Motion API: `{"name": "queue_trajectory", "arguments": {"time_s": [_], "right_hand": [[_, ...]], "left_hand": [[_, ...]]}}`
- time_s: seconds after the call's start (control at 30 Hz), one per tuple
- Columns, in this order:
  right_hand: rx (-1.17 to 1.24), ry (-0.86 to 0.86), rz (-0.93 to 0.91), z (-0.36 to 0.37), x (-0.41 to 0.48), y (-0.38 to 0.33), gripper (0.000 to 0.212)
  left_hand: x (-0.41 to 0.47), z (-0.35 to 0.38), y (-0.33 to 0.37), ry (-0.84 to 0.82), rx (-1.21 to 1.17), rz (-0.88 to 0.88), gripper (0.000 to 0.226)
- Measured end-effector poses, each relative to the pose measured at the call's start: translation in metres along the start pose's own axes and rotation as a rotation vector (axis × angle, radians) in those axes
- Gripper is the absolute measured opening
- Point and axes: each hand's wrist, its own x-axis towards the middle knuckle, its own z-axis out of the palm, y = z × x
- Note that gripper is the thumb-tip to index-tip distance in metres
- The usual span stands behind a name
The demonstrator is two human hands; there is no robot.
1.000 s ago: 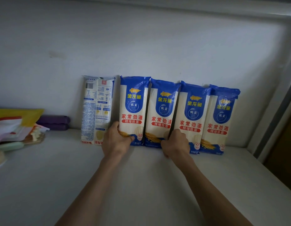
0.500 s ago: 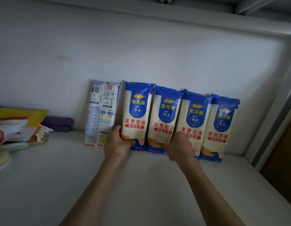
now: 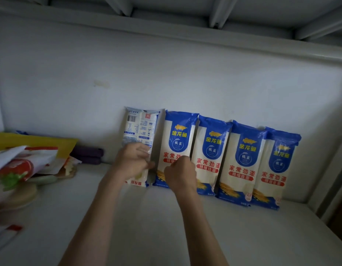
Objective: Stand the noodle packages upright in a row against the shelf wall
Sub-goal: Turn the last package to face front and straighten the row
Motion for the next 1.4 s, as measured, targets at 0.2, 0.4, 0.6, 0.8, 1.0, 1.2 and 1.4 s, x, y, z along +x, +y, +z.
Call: {"name": "queue_trajectory", "arguments": {"time_s": [0.2,0.4,0.6,0.8,1.0,1.2,1.4], "right_hand": [[0.018,-0.168,-0.107,0.037,-0.015,-0.004,0.024],[0.028,-0.231,-0.176,0.062,-0.026,0.005,0.052],[0.062,-0.31,-0.172,0.069,-0.019,0.012,0.039],[0.102,-0.281,-0.218,0.067,-0.017,0.017,0.029],[0.293,-0.416,-0.117,0.059,-0.009,0.021,0.032],[0.543,-0.412,-0.079,0.039,-0.011,0.02,0.025],[0.651,-0.311,-0.062,0.01,-0.005,0.023,0.009]], "left_hand": [[0.012,-0.049,-0.005,0.349,0.099,-0.035,0.043],[0.017,-0.036,-0.028,0.111,-0.13,-0.116,0.04],[0.013,-0.031,-0.025,0.107,-0.287,-0.112,0.024],[0.016,-0.034,-0.037,0.077,-0.467,-0.16,0.043],[0.014,-0.035,-0.035,0.041,-0.532,-0.224,0.049],[0.009,-0.032,-0.018,-0.025,-0.546,-0.13,0.053],[0.005,-0.031,0.003,-0.197,-0.701,-0.072,0.043]]}}
